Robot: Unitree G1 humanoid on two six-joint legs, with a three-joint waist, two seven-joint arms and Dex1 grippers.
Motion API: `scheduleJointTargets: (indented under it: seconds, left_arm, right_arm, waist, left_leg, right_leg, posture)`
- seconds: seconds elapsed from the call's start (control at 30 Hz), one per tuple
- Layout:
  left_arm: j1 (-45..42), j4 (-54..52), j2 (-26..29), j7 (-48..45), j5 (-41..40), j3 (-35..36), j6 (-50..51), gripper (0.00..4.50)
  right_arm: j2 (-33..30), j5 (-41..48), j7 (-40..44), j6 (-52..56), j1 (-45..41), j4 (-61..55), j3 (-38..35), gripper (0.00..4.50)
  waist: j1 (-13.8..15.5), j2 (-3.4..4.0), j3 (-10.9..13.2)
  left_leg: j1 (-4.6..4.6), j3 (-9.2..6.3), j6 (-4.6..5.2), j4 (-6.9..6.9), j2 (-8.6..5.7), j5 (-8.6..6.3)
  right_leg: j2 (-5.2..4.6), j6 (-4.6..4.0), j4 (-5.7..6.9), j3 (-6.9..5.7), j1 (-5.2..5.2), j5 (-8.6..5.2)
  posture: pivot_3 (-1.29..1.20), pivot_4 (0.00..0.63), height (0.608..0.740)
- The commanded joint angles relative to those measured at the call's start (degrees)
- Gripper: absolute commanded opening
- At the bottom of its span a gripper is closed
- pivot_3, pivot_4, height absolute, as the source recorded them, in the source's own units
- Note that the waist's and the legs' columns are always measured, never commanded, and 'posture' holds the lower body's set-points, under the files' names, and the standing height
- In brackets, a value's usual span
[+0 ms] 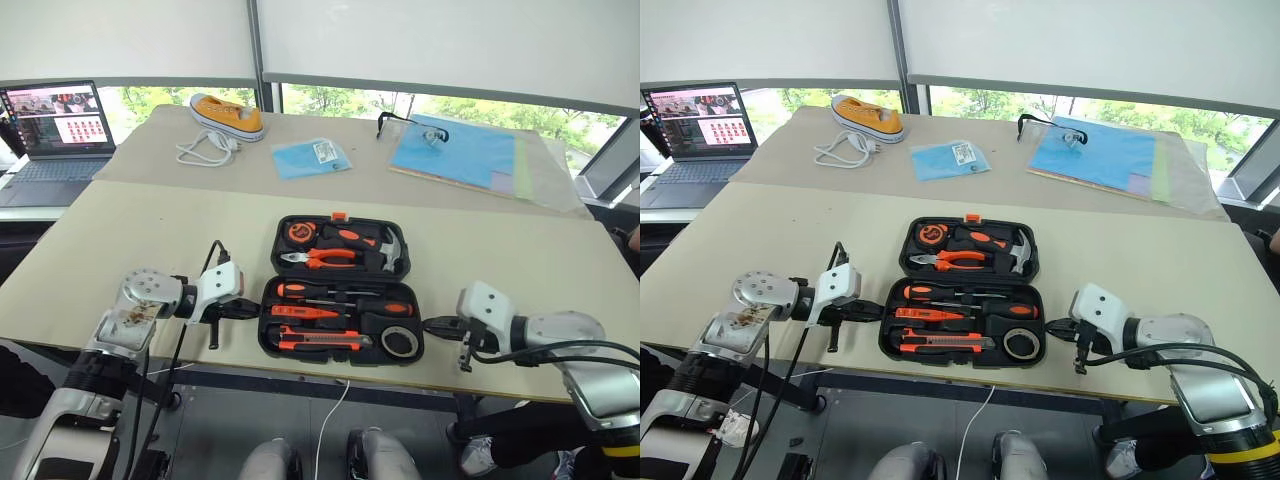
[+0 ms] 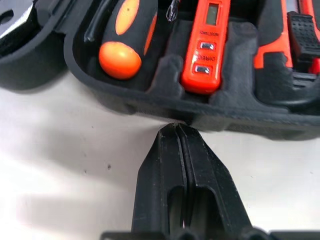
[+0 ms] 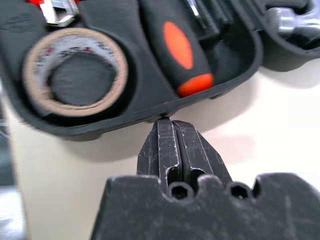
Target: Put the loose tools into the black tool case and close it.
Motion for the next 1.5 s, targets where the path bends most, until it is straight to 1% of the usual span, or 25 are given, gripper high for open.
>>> scheduleJointTargets:
  seconds: [0.03, 0.07, 0.1, 0.13, 0.23, 0.27, 0.3, 0.4, 0.43, 0.5, 0.63, 0.7, 0.73, 0.77, 0.8, 0.83, 0.97, 1.03, 1.07, 1.1, 1.13, 1.2, 1.23, 1.37, 1.5]
  left_arm:
    - [-1.33, 4.95, 2.62, 1.87, -0.59, 3.65, 1.11, 0.56]
    - [-2.38, 6.66, 2.84, 2.31, -1.23, 4.42, 2.95, 0.77]
    - [-4.27, 8.61, 2.7, 2.94, -2.55, 5.59, 6.36, 1.14]
    - [-6.3, 10.48, 2.37, 3.77, -3.53, 6.62, 9.61, 1.62]
    - [-14.68, 18.33, 0.15, 7.95, -5.03, 8.78, 18.62, 2.73]
    - [-16.68, 20.22, -0.44, 8.71, -5.13, 8.97, 20.58, 2.85]
    - [-19.26, 22.09, -1.39, 9.23, -5.52, 9.17, 23.81, 3.39]
    - [-26.44, 27.78, -5.15, 13.56, -4.84, 8.92, 30.05, 4.31]
    - [-28.16, 29.65, -6.28, 15.24, -4.35, 8.87, 30.88, 4.43]
    - [-31.77, 34.32, -9.16, 19.54, -3.46, 9.2, 31.01, 4.43]
    - [-35.28, 39.58, -13.22, 21.66, -2.6, 8.91, 29.02, 4.43]
    - [-36.47, 41.8, -14.75, 23.42, -2.66, 9.79, 28.37, 4.5]
    - [-36.89, 42.59, -15.17, 23.93, -2.75, 10.14, 28.21, 4.5]
    - [-37.24, 43.22, -15.6, 24.17, -2.98, 10.46, 28.42, 4.25]
    - [-37.35, 43.43, -15.93, 24.02, -2.91, 10.33, 28.59, 4.0]
    - [-37.35, 43.5, -16.2, 23.92, -2.81, 10.25, 28.65, 3.91]
    - [-37.22, 44.13, -16.57, 23.26, -2.48, 10.11, 28.94, 2.44]
    - [-37.17, 44.14, -16.55, 22.71, -2.45, 10.0, 29.15, 1.62]
    - [-37.14, 44.09, -16.57, 22.51, -2.33, 9.85, 29.2, 1.41]
    - [-37.12, 44.02, -16.58, 22.35, -2.24, 9.75, 29.23, 1.1]
    - [-37.1, 44.01, -16.58, 22.24, -2.14, 9.7, 29.21, 0.73]
    - [-37.08, 44.0, -16.58, 22.11, -2.02, 9.66, 29.21, 0.16]
    - [-37.01, 43.91, -16.59, 22.08, -1.97, 9.61, 29.24, 0.08]
    - [-36.22, 42.48, -16.42, 21.43, -1.88, 9.43, 27.51, 0.08]
    - [-34.72, 39.46, -16.24, 20.66, -1.72, 9.72, 19.3, 0.08]
  right_arm:
    - [-1.96, 2.85, 0.07, 3.52, -1.44, -0.13, -4.57, 0.8]
    - [-2.11, 3.31, -0.19, 4.5, -2.56, 0.52, -5.03, 1.14]
    - [-1.85, 3.89, -0.97, 6.17, -4.69, 1.61, -5.3, 1.48]
    - [-1.41, 4.48, -1.88, 8.12, -6.91, 2.72, -5.46, 1.85]
    - [1.7, 6.89, -5.1, 15.87, -15.95, 7.34, -5.06, 2.9]
    - [2.53, 7.49, -5.86, 17.89, -18.15, 8.52, -4.81, 3.03]
    - [3.97, 7.35, -7.15, 19.85, -21.16, 10.62, -4.14, 3.56]
    - [8.2, 4.2, -11.98, 21.8, -29.28, 18.04, -0.98, 4.49]
    - [9.25, 3.69, -13.11, 22.52, -31.22, 20.27, -0.42, 4.5]
    - [11.76, 2.81, -15.31, 24.44, -35.48, 25.96, 0.52, 4.5]
    - [15.24, 1.61, -18.28, 25.48, -40.82, 35.43, 0.7, 4.5]
    - [15.93, 1.14, -18.55, 24.94, -41.56, 37.64, 0.95, 4.0]
    - [16.11, 1.02, -18.58, 24.75, -41.76, 38.24, 1.06, 3.84]
    - [16.46, 0.9, -18.88, 24.56, -41.92, 38.83, 1.08, 3.43]
    - [16.91, 0.83, -19.34, 24.42, -42.06, 39.42, 0.96, 3.24]
    - [17.34, 0.85, -19.84, 24.46, -42.18, 39.9, 0.73, 2.87]
    - [18.64, 1.24, -21.35, 24.9, -42.49, 40.74, -0.41, 1.41]
    - [18.94, 1.38, -21.55, 25.02, -42.48, 40.76, -0.66, 0.68]
    - [19.02, 1.39, -21.65, 24.98, -42.43, 40.74, -0.65, 0.46]
    - [19.14, 1.43, -21.9, 25.01, -42.37, 40.69, -0.75, 0.18]
    - [19.24, 1.43, -22.06, 25.0, -42.33, 40.65, -0.81, 0.0]
    - [19.43, 1.62, -22.46, 24.89, -42.3, 40.58, -1.12, 0.0]
    - [19.58, 1.87, -22.74, 24.73, -42.37, 40.44, -1.53, 0.0]
    - [20.44, 3.03, -23.49, 23.26, -42.81, 37.29, -3.11, 0.0]
    - [21.69, 3.93, -24.94, 21.04, -43.27, 33.69, -5.23, 0.0]
  waist:
    - [-0.06, 0.0, 0.0]
    - [-0.08, 0.0, 0.0]
    - [-0.14, 0.0, 0.0]
    - [-0.15, -0.01, 0.0]
    - [-0.03, -0.06, 0.03]
    - [0.01, -0.09, 0.04]
    - [0.06, -0.09, 0.05]
    - [0.09, -0.11, 0.02]
    - [0.09, -0.11, 0.02]
    - [-0.01, -0.11, 0.02]
    - [-0.28, -0.11, 0.02]
    - [-0.43, -0.11, 0.02]
    - [-0.49, -0.11, 0.02]
    - [-0.64, -0.1, 0.02]
    - [-0.9, -0.1, 0.02]
    - [-1.05, -0.1, 0.02]
    - [-1.52, -0.1, 0.01]
    - [-1.48, -0.1, 0.01]
    - [-1.5, -0.1, 0.01]
    - [-1.49, -0.1, 0.01]
    - [-1.49, -0.08, 0.0]
    - [-1.49, -0.06, -0.01]
    - [-1.49, -0.06, -0.01]
    - [-1.63, -0.06, -0.01]
    - [-1.69, -0.06, -0.01]
  left_leg:
    - [0.0, 0.01, 0.0, 0.02, 0.01, 0.0]
    - [0.01, 0.01, 0.0, 0.03, 0.01, 0.0]
    - [0.02, 0.01, -0.01, 0.03, 0.01, 0.01]
    - [0.01, 0.01, -0.02, 0.03, 0.03, 0.02]
    - [-0.02, 0.01, 0.0, 0.09, 0.02, 0.09]
    - [-0.02, 0.01, 0.0, 0.13, 0.03, 0.09]
    - [-0.06, 0.01, 0.02, 0.17, 0.02, 0.14]
    - [-0.05, -0.01, 0.05, 0.15, -0.02, 0.17]
    - [-0.1, 0.0, 0.07, 0.16, -0.05, 0.18]
    - [-0.15, 0.03, 0.1, 0.13, -0.11, 0.19]
    - [-0.31, 0.29, 0.1, -0.08, -0.12, 0.2]
    - [-0.33, 0.41, 0.1, -0.24, -0.11, 0.2]
    - [-0.32, 0.45, 0.09, -0.32, -0.1, 0.2]
    - [-0.32, 0.46, 0.08, -0.39, -0.11, 0.21]
    - [-0.31, 0.48, 0.08, -0.41, -0.11, 0.21]
    - [-0.3, 0.5, 0.08, -0.42, -0.1, 0.21]
    - [-0.19, 0.63, 0.04, -0.42, -0.1, 0.22]
    - [-0.13, 0.69, -0.06, -0.4, -0.08, 0.28]
    - [-0.1, 0.71, -0.12, -0.38, -0.09, 0.33]
    - [-0.06, 0.72, -0.15, -0.38, -0.09, 0.35]
    - [-0.01, 0.73, -0.16, -0.38, -0.09, 0.36]
    - [0.03, 0.74, -0.24, -0.4, -0.08, 0.41]
    - [0.05, 0.73, -0.25, -0.4, -0.07, 0.42]
    - [0.04, 0.74, -0.28, -0.39, -0.07, 0.47]
    - [0.03, 0.75, -0.31, -0.39, -0.07, 0.5]
  right_leg:
    - [0.0, 0.0, 0.01, 0.01, 0.0, 0.0]
    - [0.0, 0.01, 0.01, 0.03, 0.0, -0.01]
    - [0.0, 0.01, 0.02, 0.05, 0.0, -0.01]
    - [0.01, 0.02, 0.01, 0.04, -0.01, -0.01]
    - [-0.02, 0.03, 0.11, 0.02, -0.04, 0.0]
    - [-0.01, 0.03, 0.15, 0.02, -0.03, 0.01]
    - [-0.01, 0.05, 0.16, -0.01, -0.03, 0.05]
    - [-0.05, 0.03, 0.2, -0.02, 0.0, 0.1]
    - [-0.02, -0.05, 0.18, -0.03, -0.02, 0.15]
    - [0.04, -0.39, 0.22, -0.06, -0.04, 0.35]
    - [0.21, -0.37, 0.19, -0.17, -0.13, 0.38]
    - [0.23, -0.37, 0.1, -0.25, -0.16, 0.38]
    - [0.23, -0.36, 0.04, -0.28, -0.16, 0.37]
    - [0.24, -0.36, 0.0, -0.31, -0.16, 0.37]
    - [0.24, -0.34, -0.02, -0.34, -0.16, 0.36]
    - [0.25, -0.33, -0.02, -0.39, -0.16, 0.35]
    - [0.2, -0.32, 0.03, -0.41, -0.1, 0.35]
    - [0.1, -0.31, 0.14, -0.27, -0.04, 0.35]
    - [0.01, -0.29, 0.13, -0.23, -0.04, 0.36]
    - [0.0, -0.29, 0.13, -0.21, -0.04, 0.35]
    - [-0.04, -0.28, 0.12, -0.15, -0.04, 0.35]
    - [-0.17, -0.29, 0.15, -0.11, -0.04, 0.35]
    - [-0.25, -0.29, 0.18, -0.11, -0.04, 0.35]
    - [-0.25, -0.3, 0.23, -0.12, -0.04, 0.36]
    - [-0.3, -0.31, 0.24, -0.12, -0.08, 0.37]
  posture:
    - [0.0, 0.15, 0.718]
    - [0.0, 0.15, 0.718]
    - [0.0, 0.15, 0.718]
    - [0.0, 0.15, 0.718]
    - [0.0, 0.15, 0.718]
    - [0.0, 0.15, 0.718]
    - [0.0, 0.15, 0.718]
    - [0.0, 0.15, 0.718]
    - [0.0, 0.15, 0.718]
    - [0.0, 0.15, 0.718]
    - [0.0, 0.15, 0.718]
    - [0.0, 0.15, 0.718]
    - [0.0, 0.15, 0.718]
    - [0.0, 0.15, 0.718]
    - [0.0, 0.15, 0.718]
    - [0.0, 0.15, 0.718]
    - [0.0, 0.15, 0.718]
    - [0.0, 0.15, 0.718]
    - [0.0, 0.15, 0.718]
    - [0.0, 0.15, 0.718]
    - [0.0, 0.15, 0.718]
    - [0.0, 0.15, 0.718]
    - [0.0, 0.15, 0.718]
    - [0.0, 0.15, 0.718]
    - [0.0, 0.15, 0.718]
